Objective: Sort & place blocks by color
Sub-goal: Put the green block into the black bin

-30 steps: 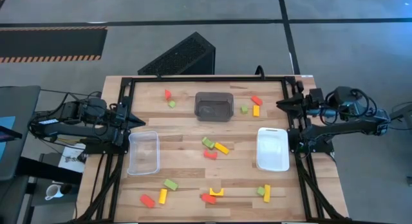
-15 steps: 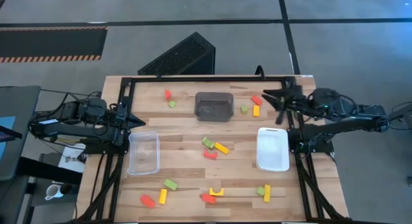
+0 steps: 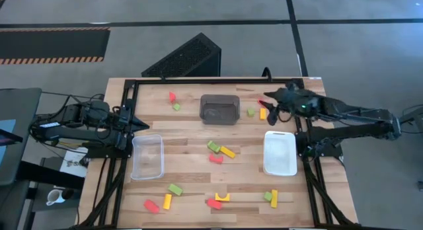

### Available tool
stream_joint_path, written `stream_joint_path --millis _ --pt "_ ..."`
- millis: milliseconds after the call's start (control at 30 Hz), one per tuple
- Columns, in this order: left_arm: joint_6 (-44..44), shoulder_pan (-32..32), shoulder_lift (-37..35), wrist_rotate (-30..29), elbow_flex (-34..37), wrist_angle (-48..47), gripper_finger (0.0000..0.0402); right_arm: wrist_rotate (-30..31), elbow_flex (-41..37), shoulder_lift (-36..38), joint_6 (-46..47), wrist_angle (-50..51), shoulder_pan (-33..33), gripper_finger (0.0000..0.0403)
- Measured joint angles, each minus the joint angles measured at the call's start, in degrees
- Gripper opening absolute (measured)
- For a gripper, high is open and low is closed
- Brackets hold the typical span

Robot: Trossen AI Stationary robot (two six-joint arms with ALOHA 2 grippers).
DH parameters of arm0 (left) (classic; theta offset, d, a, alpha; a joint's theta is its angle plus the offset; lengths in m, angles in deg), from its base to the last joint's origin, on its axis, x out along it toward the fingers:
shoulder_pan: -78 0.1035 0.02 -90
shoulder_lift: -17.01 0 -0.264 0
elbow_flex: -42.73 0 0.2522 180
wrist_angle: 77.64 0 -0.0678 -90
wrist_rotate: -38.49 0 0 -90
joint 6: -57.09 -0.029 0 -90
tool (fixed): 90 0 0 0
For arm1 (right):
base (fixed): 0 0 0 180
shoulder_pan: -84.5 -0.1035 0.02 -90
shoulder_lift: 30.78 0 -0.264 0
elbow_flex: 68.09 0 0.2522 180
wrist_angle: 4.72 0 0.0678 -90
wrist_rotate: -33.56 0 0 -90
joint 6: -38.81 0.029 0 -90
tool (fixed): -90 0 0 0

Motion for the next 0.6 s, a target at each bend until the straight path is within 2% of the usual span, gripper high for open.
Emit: stream_joint_path --millis 133,300,600 --pt "0.0 0.0 0.0 0.0 0.0 0.0 0.0 -3.6 0.0 -3.5 -2.1 3.5 5.3 0.0189" --pt "0.0 0.0 0.0 0.0 0.0 0.0 0.0 -3.7 0.0 -8.0 -3.8 4.0 11.1 0.0184" --pt "0.0 0.0 0.0 0.0 0.0 0.0 0.0 -3.7 0.0 -17.4 -6.7 3.9 15.3 0.0248"
